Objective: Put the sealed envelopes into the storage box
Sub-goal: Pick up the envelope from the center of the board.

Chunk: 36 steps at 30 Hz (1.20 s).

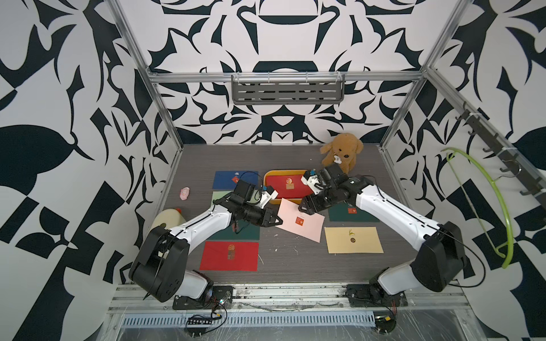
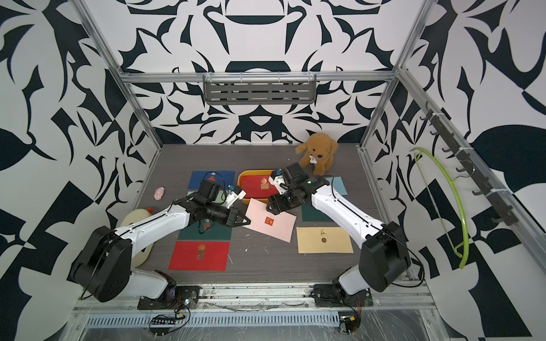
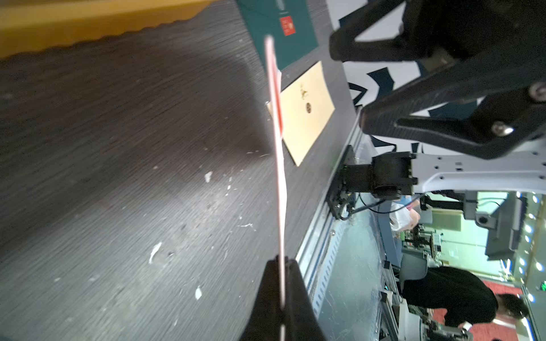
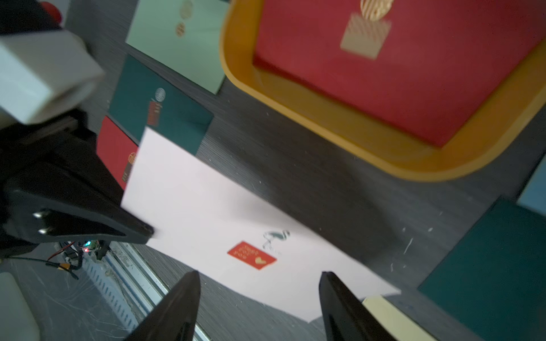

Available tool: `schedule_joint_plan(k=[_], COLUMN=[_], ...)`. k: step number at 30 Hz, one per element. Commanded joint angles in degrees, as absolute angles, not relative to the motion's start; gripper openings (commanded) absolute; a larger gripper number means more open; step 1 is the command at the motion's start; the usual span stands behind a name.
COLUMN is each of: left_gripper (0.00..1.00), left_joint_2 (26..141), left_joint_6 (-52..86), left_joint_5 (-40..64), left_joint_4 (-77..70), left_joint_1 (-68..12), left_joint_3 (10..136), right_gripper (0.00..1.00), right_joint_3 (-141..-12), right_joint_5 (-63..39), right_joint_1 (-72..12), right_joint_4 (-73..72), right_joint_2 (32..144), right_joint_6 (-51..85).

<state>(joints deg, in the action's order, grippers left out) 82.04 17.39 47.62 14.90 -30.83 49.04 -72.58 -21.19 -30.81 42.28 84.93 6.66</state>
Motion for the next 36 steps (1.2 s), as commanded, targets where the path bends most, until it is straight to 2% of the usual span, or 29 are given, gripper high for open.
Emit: schedule_joint_plan(k=[1,7,13,17,19,20,23,26,30,32,34,35,36], left_gripper=[0.0,0.0,0.0,0.0,0.0,0.0,0.0,0.0,0.01,0.09,0.2,0.2,0.25], left_joint_2=[81.4,81.7,80.6,80.3,80.8,81.1,82.2,83.0,83.9,84.3,84.6,84.8,85.1], left_joint_6=[12.8,7.3,6.2,6.1,6.1,6.0,5.9,6.0,6.7,7.4,8.7,9.7,10.5], left_joint_5=[55.2,58.0,61.0,61.4,60.6,60.0,58.4,56.4,52.5,49.6,45.2,43.1,40.8], left_joint_4=[19.7,28.5,29.6,28.8,28.5,28.5,28.0,27.7,27.3,27.3,27.0,26.5,26.2], left_joint_1=[-31.0,-31.1,-31.1,-31.1,-31.1,-31.0,-30.8,-30.3,-30.0,-29.7,-29.1,-28.7,-28.1], left_joint_3=[52.7,58.1,59.4,59.4,59.7,59.8,60.0,60.2,60.8,61.0,61.1,61.1,61.2], right_gripper=[0.71,0.71,0.71,0.67,0.62,0.55,0.27,0.12,0.05,0.03,0.02,0.02,0.02], right_joint_3=[-76.9,-78.9,-76.9,-75.1,-74.7,-74.5,-74.5,-73.9,-72.6,-72.0,-71.7,-71.5,-71.4], right_joint_5=[-22.8,-26.7,-31.9,-33.9,-35.1,-35.7,-37.3,-37.8,-38.0,-38.0,-37.9,-37.6,-37.5], right_joint_1=[-29.6,-26.3,-26.1,-26.1,-25.9,-25.5,-24.5,-23.5,-23.0,-22.8,-22.5,-22.4,-22.3], right_joint_4=[50.4,53.6,55.9,55.9,55.9,56.0,56.6,56.9,56.8,56.7,56.5,56.3,56.4], right_joint_2=[85.2,84.0,83.5,83.1,82.5,82.4,82.2,81.9,81.2,80.8,80.3,79.9,79.8], right_joint_6=[-1.9,-8.7,-10.7,-11.2,-11.7,-11.8,-11.7,-11.4,-11.3,-10.9,-10.5,-10.3,-10.0])
